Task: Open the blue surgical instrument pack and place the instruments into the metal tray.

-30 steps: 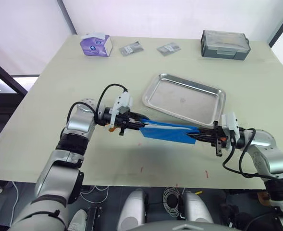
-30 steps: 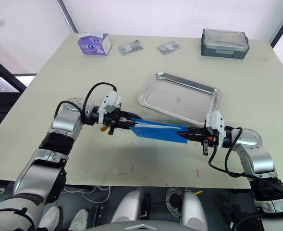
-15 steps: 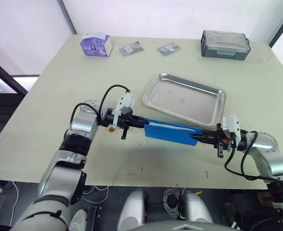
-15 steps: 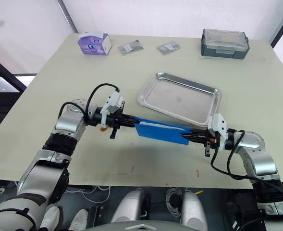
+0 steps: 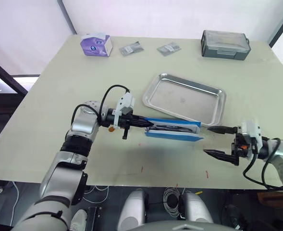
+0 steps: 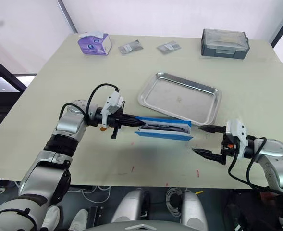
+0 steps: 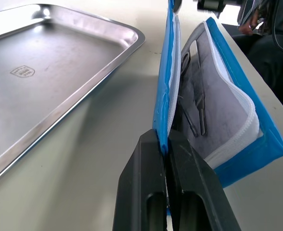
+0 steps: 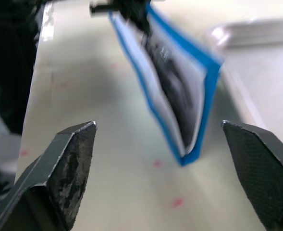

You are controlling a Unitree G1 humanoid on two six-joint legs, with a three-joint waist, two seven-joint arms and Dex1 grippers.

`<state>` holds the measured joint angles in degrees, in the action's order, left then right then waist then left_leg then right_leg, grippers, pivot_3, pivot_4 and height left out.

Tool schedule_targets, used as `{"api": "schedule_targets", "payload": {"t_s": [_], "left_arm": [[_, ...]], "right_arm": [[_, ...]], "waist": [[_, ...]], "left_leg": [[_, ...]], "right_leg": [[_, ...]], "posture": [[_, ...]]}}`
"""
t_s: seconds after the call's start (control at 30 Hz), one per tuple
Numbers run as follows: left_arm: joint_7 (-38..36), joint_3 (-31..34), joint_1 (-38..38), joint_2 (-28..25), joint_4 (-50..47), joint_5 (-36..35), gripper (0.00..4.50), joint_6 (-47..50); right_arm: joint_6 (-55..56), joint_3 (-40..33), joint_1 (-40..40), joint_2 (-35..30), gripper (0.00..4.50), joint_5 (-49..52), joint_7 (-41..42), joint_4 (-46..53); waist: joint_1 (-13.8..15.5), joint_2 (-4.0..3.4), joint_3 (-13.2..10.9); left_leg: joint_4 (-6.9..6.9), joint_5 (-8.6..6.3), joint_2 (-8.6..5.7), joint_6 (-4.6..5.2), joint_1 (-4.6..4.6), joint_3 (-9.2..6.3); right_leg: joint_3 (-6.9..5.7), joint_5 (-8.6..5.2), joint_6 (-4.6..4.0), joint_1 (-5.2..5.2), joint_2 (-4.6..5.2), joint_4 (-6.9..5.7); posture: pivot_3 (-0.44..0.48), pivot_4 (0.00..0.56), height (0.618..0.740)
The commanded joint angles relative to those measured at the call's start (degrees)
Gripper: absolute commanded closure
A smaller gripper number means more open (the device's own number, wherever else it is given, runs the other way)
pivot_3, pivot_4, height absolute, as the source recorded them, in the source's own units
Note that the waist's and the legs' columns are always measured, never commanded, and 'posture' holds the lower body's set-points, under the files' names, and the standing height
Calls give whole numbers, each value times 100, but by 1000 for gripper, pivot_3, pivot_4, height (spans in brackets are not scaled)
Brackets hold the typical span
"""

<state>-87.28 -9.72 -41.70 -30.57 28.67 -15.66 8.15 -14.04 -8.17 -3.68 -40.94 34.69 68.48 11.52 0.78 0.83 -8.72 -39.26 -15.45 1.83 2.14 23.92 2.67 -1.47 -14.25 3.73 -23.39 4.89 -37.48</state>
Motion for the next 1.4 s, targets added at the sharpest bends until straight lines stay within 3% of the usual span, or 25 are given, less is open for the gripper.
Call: {"api": "schedule_targets", "payload": {"t_s": [0.03,0.17,0.2,0.33,0.67,1.4], "left_arm": [[-73,50,-47,21,-58,-25,4500,-89],[-123,18,-76,67,-6,8,4500,-123],[-140,14,-91,84,9,12,4500,-131],[-201,5,-138,129,51,20,4500,-143],[-341,-67,-232,212,200,95,4500,-238],[-466,-215,-308,264,294,128,4500,-94]], "right_arm": [[-467,-213,-216,124,561,685,-308,625],[-671,2,-449,238,2294,676,-460,686],[-635,90,-511,248,2447,572,-433,608],[-541,341,-683,281,4422,314,-343,354],[-255,868,-818,408,4422,-452,-321,-362],[-916,1481,15,109,4422,-631,-179,284]], "waist": [[-3,0,0],[5,0,0],[7,0,0],[5,0,0],[3,0,0],[6,1,1]], "left_leg": [[0,0,0,0,0,-2],[0,0,0,0,0,-1],[-1,0,-1,1,0,-1],[-1,-1,-2,1,0,1],[-1,0,-2,0,0,2],[-3,-1,-3,1,0,-2]], "right_leg": [[-1,0,0,0,-1,0],[0,0,0,0,0,0],[-1,0,0,1,0,0],[0,0,0,1,1,2],[0,0,0,1,1,1],[-1,0,0,1,2,1]], "posture": [[0,150,727],[0,150,727],[0,150,727],[0,150,727],[0,150,727],[0,150,727]]}}
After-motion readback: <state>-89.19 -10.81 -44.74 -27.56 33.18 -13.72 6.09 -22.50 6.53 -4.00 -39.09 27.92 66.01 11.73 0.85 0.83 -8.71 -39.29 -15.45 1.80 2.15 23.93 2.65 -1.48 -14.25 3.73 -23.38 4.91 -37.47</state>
